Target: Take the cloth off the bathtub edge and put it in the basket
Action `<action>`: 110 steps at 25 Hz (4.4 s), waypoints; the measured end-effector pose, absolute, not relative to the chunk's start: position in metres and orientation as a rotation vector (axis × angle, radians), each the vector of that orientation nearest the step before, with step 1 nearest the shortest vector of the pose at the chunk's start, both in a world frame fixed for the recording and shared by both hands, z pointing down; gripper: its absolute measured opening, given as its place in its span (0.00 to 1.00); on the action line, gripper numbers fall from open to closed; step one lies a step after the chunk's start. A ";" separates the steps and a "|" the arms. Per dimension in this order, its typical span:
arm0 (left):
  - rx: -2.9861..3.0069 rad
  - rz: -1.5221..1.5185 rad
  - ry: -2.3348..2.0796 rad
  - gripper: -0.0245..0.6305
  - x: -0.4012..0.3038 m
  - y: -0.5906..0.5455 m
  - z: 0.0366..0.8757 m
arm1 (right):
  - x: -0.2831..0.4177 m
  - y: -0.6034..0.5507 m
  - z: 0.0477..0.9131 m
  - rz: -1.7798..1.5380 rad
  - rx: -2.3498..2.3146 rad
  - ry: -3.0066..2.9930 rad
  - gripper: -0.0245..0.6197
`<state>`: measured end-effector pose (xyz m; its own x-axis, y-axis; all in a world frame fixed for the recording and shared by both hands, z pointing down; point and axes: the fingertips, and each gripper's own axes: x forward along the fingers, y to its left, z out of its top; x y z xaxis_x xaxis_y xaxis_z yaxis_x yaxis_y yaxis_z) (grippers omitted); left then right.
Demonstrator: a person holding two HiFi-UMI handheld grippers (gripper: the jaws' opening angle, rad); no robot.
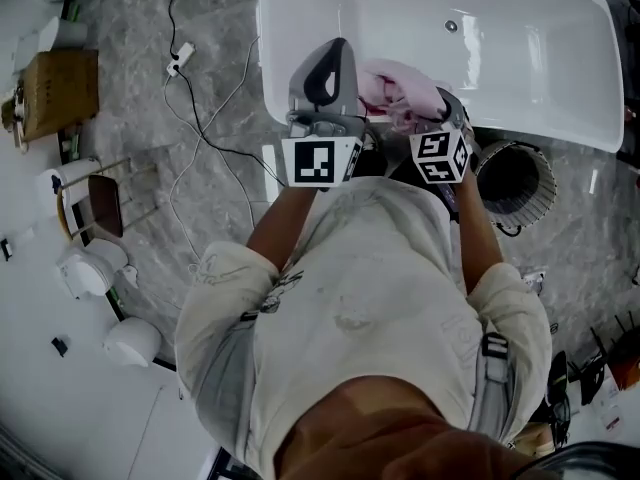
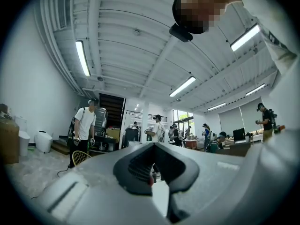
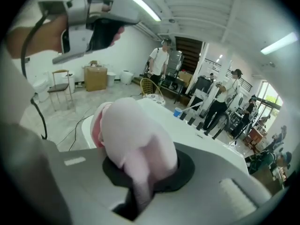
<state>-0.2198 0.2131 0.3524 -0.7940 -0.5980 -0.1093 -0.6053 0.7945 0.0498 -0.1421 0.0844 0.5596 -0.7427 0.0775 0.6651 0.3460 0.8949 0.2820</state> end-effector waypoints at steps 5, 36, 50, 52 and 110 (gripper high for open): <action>-0.956 0.163 2.854 0.04 -0.218 0.216 0.326 | -0.163 0.073 0.476 -0.432 -0.201 -2.562 0.11; -1.034 0.231 2.686 0.04 -0.249 0.152 0.306 | -0.166 -0.042 0.285 0.017 0.326 -3.267 0.11; -1.556 0.340 2.460 0.04 -0.199 -0.020 0.296 | -0.031 -0.176 0.273 -0.087 1.039 -3.101 0.11; -1.665 0.355 2.404 0.04 -0.186 -0.051 0.296 | -0.003 -0.194 0.273 -0.095 1.179 -3.039 0.11; -2.467 0.297 1.815 0.04 0.075 -0.328 0.349 | 0.286 -0.363 0.704 0.960 1.610 -1.890 0.11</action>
<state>0.0754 -0.3276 0.3495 0.2860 -0.9387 -0.1925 -0.9511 -0.3025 0.0621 0.2856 -0.3626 0.7045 -0.1965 -0.6442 0.7392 -0.9769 0.0641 -0.2039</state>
